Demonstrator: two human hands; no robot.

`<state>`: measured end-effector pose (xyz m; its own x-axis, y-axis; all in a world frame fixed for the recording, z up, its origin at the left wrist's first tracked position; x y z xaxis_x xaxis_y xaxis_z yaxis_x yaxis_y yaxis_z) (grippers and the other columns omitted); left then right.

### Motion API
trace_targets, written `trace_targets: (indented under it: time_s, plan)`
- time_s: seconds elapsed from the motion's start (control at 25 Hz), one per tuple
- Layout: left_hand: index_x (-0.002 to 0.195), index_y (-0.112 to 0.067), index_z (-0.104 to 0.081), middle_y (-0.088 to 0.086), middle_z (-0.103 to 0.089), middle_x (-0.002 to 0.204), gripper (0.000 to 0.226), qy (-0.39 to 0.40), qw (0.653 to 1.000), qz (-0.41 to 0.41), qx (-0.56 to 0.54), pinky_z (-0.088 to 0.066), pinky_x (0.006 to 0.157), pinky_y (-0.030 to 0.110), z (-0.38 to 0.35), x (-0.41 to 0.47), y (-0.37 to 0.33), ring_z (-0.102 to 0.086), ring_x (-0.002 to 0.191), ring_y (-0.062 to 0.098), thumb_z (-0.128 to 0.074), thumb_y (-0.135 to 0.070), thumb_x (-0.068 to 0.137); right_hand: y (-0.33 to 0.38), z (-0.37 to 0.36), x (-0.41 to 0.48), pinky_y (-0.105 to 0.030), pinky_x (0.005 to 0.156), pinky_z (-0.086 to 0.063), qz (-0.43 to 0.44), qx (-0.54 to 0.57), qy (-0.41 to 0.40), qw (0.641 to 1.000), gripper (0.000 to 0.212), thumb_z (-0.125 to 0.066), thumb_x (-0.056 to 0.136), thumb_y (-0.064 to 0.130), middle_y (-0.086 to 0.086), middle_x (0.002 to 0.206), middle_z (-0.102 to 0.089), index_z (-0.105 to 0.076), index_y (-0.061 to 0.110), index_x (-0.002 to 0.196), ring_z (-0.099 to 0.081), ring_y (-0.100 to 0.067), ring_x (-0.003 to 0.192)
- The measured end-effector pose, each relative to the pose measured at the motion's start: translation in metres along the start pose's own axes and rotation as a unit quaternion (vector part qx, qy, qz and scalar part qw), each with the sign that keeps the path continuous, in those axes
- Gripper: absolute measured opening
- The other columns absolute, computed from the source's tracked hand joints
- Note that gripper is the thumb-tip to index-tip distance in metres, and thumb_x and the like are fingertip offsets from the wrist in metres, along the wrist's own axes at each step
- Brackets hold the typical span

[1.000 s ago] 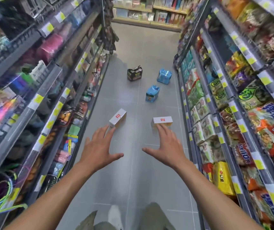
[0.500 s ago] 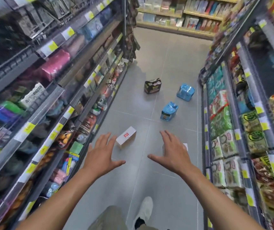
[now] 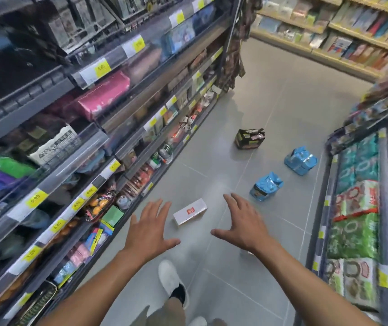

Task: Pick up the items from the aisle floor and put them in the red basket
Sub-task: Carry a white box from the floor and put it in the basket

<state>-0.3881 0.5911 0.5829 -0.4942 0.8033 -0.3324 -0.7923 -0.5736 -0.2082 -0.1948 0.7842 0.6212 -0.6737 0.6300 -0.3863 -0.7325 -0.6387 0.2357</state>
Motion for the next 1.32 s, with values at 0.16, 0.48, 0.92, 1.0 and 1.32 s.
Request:
trace_targets:
  time_s: [0.16,0.48,0.92,1.0,1.32]
  plan:
    - [0.16,-0.033,-0.004,-0.005,-0.001,0.17,0.112,0.056,0.998,0.022,-0.005,-0.022,0.12,0.061,-0.011,0.062,0.005,-0.001,0.156,0.021,-0.063,-0.077,0.075,-0.011,0.006,0.077,-0.053,0.12,-0.031,0.034,-0.058,0.047,0.997,0.116,-0.069,0.072,0.075,0.001,0.171,-0.015,-0.012,0.031,0.163,-0.018,-0.026,0.156]
    - [0.158,-0.031,-0.012,-0.003,-0.017,0.165,0.105,0.115,0.99,0.071,-0.026,-0.039,0.11,0.058,-0.123,0.173,0.009,-0.015,0.151,0.023,-0.071,-0.064,0.077,-0.059,-0.08,0.248,-0.062,0.112,-0.039,0.102,-0.134,0.149,0.974,0.115,-0.078,0.075,0.064,0.001,0.169,-0.015,-0.012,0.029,0.162,-0.014,-0.026,0.155]
    - [0.159,-0.025,-0.003,0.003,-0.01,0.164,0.125,0.156,0.984,0.091,0.009,-0.038,0.104,0.068,-0.462,0.384,0.053,-0.007,0.152,0.031,-0.078,-0.067,0.069,-0.149,-0.416,0.469,-0.068,0.111,-0.036,0.188,-0.256,0.203,0.926,0.129,-0.08,0.074,0.065,0.0,0.173,0.001,0.005,0.029,0.164,0.002,-0.032,0.159]
    - [0.159,-0.027,0.003,0.003,-0.006,0.165,0.13,0.162,0.981,0.11,-0.002,-0.032,0.105,0.073,-0.507,0.408,0.059,-0.002,0.153,0.033,-0.077,-0.07,0.066,-0.157,-0.463,0.494,-0.074,0.112,-0.028,0.217,-0.292,0.188,0.912,0.132,-0.076,0.074,0.07,-0.002,0.173,0.009,0.011,0.028,0.163,0.008,-0.034,0.159]
    - [0.142,-0.029,-0.022,0.001,-0.038,0.139,0.098,0.054,0.981,0.184,-0.018,-0.044,0.075,0.042,-0.596,0.445,0.052,-0.038,0.125,0.028,-0.073,-0.069,0.068,-0.177,-0.55,0.54,-0.05,0.086,-0.056,0.273,-0.266,0.111,0.918,0.111,-0.075,0.069,0.073,-0.003,0.154,-0.038,-0.021,0.027,0.155,-0.039,-0.03,0.137]
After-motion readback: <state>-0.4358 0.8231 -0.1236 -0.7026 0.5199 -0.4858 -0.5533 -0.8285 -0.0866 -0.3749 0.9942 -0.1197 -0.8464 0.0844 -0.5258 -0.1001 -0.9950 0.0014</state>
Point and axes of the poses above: each hand's wrist, its own x-axis towards the middle knuckle, its own z-axis out of the back of the hand, y = z × x, the point moved 1 cm from there along x, towards the middle knuckle
